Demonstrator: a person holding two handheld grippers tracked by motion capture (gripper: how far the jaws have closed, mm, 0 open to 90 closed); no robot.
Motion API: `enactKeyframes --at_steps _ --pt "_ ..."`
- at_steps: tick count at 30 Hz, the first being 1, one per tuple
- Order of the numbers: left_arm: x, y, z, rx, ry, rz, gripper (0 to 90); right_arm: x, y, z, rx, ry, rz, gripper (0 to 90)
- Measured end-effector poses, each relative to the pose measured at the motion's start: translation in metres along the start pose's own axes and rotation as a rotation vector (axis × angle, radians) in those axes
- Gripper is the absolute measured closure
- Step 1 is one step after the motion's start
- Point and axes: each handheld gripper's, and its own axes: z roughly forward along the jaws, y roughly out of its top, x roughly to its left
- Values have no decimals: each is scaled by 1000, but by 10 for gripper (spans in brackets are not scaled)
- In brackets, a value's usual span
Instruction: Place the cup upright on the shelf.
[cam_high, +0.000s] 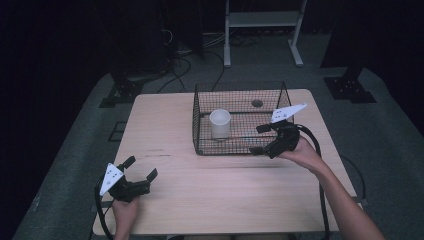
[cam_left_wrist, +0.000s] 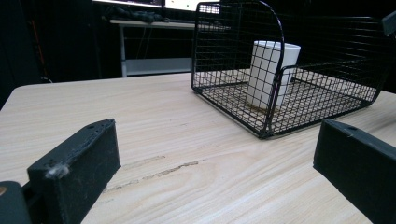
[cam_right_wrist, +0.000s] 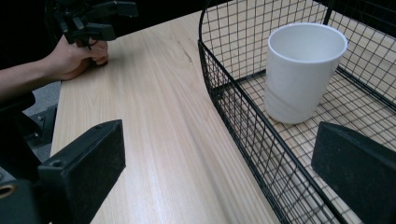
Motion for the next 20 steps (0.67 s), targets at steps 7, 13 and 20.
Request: enactKeyframes --at_steps 7,13,20 --pt "0 0 0 1 1 0 0 3 -13 -8 -12 -3 10 22" --pt "0 0 0 0 1 -2 0 8 -24 -13 -21 -3 21 22" --pt "0 0 0 1 5 1 0 26 -51 -19 -65 -5 41 21"
